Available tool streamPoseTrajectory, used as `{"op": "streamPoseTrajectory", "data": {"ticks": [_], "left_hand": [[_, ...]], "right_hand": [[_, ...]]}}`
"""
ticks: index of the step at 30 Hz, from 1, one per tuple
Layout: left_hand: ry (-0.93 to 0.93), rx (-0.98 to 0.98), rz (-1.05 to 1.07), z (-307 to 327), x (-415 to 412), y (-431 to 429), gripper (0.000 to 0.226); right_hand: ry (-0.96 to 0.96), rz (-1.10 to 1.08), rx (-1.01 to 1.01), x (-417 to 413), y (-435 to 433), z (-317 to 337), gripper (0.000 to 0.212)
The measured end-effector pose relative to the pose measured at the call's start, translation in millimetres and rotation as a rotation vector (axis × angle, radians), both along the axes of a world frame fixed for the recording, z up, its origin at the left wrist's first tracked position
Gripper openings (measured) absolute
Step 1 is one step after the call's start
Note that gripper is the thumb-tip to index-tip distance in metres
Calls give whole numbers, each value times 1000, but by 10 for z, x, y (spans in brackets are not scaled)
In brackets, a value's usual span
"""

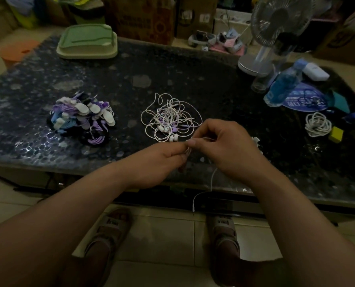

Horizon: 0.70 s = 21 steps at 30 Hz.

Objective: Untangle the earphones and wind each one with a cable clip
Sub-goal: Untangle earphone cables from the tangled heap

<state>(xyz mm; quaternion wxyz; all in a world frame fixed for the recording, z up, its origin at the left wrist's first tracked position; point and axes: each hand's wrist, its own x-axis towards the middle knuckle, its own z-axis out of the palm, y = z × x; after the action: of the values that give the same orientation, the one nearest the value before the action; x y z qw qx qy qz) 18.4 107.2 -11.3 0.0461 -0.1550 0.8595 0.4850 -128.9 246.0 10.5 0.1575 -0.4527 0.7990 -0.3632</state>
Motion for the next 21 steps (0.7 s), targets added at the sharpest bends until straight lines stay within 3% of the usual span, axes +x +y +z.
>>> {"op": "streamPoseTrajectory", "data": {"ticks": [3,6,9,12,17,21], "left_hand": [[0,144,-59,77,10,19,28],[1,281,-185,113,7,2,29],[12,565,-273,122,12,-1,29],[51,804,-192,80,-4,-42,36],[286,886,210,71,-106,-135,43],[306,527,349,10,-109,-174,39]], "right_hand": [[-144,46,-36,-81,47,58,8],[-435,57,-95,-129,80,80,11],[-719,6,-83,-172,72,45,9],[-893,-43,-93,-137,30,-43,10],[-752,-23,-46,158,-109,-264,27],[-333,27,98,288,-104,-198,24]]}}
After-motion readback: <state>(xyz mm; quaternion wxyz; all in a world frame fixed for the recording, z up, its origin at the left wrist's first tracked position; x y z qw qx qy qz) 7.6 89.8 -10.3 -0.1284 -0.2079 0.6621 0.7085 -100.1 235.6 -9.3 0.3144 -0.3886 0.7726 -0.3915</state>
